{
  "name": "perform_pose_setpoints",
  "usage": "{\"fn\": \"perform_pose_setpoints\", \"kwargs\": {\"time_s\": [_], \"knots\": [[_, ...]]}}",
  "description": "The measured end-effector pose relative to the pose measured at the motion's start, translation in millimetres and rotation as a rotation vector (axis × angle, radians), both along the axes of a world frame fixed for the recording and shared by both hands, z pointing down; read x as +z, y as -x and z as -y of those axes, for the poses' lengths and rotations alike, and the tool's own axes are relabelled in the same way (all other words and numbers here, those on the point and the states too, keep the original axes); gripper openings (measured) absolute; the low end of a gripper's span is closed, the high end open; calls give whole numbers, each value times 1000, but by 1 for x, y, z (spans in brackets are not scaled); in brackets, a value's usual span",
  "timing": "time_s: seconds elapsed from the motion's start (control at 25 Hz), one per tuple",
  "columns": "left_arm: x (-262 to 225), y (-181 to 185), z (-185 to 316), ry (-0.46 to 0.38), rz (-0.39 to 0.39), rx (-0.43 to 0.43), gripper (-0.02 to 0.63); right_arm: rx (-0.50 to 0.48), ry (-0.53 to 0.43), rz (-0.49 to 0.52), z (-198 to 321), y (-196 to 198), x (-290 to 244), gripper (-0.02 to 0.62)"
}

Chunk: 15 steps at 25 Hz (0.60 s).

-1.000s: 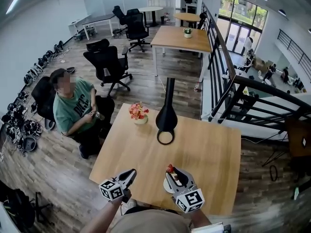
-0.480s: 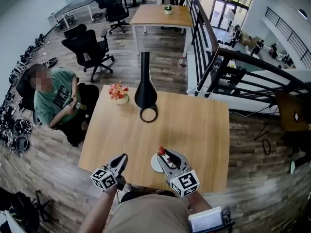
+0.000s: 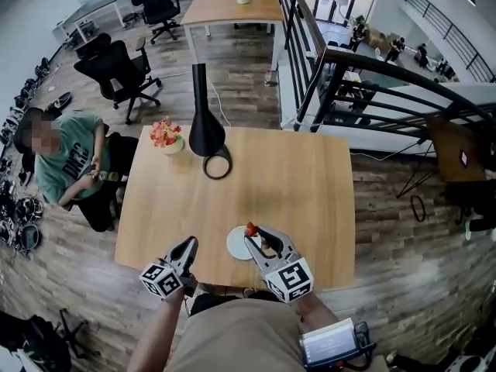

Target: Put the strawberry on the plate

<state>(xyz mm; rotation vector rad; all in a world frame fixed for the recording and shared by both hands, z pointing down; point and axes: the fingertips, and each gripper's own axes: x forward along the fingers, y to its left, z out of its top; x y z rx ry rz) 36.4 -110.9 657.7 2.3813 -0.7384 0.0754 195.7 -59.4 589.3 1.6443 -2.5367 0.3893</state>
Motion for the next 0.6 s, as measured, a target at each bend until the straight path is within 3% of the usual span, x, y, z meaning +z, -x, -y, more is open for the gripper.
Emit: {"fn": "perform_pose_setpoints", "kwargs": {"time_s": [0.32,0.6], "knots": [[13,-17,-5,13,20,29,5,13,52,-38,-9,-18,29,133],[34,-17,-8,48,52,24,5,2,161,-76,-8,-24,91,132]]}}
